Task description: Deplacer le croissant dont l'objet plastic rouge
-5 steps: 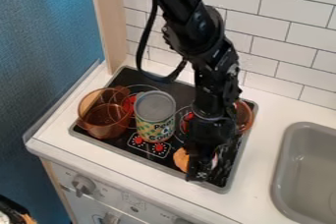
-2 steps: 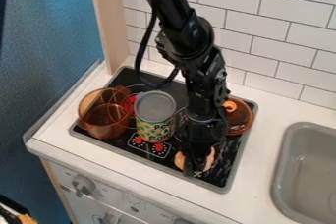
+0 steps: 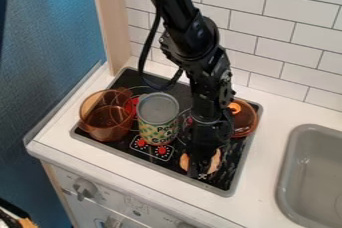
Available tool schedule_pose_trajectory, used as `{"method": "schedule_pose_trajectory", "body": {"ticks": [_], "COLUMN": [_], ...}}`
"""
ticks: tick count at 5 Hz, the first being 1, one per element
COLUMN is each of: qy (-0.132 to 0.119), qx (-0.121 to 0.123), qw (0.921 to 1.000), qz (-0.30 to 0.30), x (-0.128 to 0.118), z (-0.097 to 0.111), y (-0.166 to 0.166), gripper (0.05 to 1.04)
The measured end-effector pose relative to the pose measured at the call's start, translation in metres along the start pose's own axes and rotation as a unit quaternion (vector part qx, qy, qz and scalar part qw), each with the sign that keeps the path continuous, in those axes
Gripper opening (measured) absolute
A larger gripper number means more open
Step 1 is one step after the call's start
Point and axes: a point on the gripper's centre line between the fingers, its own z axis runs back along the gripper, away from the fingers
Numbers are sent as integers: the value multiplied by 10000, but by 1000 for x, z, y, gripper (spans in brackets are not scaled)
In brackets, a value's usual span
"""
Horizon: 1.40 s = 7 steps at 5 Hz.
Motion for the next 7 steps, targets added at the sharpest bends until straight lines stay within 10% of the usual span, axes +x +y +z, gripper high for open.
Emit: {"method": "schedule_pose_trajectory", "body": {"ticks": [4,7], "qy": [-482,-736], "qx": [884,1018], "qw": [9940,9413], "qz": [422,3132], "x": [-19,-124], "z": [75,88], "y": [-10,8], "gripper": [599,599]}}
